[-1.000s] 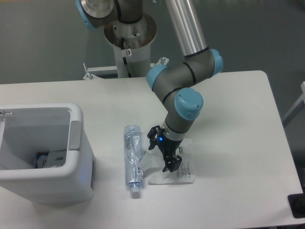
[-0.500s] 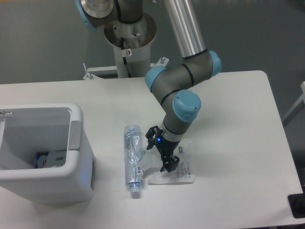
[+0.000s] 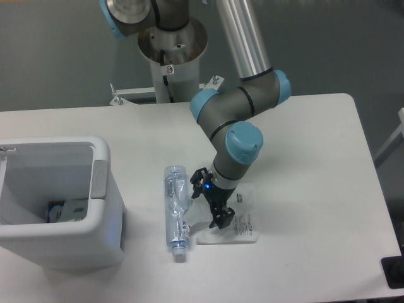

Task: Place the trash in the trash can
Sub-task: 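Lower the gripper onto the white wrapper and close on its edge, then lift the white wrapper up off the table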

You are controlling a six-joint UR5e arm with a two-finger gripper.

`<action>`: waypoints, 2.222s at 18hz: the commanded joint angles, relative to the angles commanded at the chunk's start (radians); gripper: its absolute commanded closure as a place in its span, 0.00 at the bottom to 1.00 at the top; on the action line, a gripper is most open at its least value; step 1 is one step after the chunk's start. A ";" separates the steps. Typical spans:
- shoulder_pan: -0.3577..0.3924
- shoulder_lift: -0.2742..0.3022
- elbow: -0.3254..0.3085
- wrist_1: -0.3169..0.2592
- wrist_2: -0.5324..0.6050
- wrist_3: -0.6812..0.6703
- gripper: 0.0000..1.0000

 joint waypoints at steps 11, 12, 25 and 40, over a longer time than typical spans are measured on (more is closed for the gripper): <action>0.002 0.009 -0.015 -0.005 0.009 -0.005 0.41; 0.003 0.012 -0.017 -0.011 0.009 -0.011 0.48; 0.069 0.078 0.005 -0.127 0.008 -0.044 1.00; 0.147 0.153 0.282 -0.146 -0.193 -0.667 1.00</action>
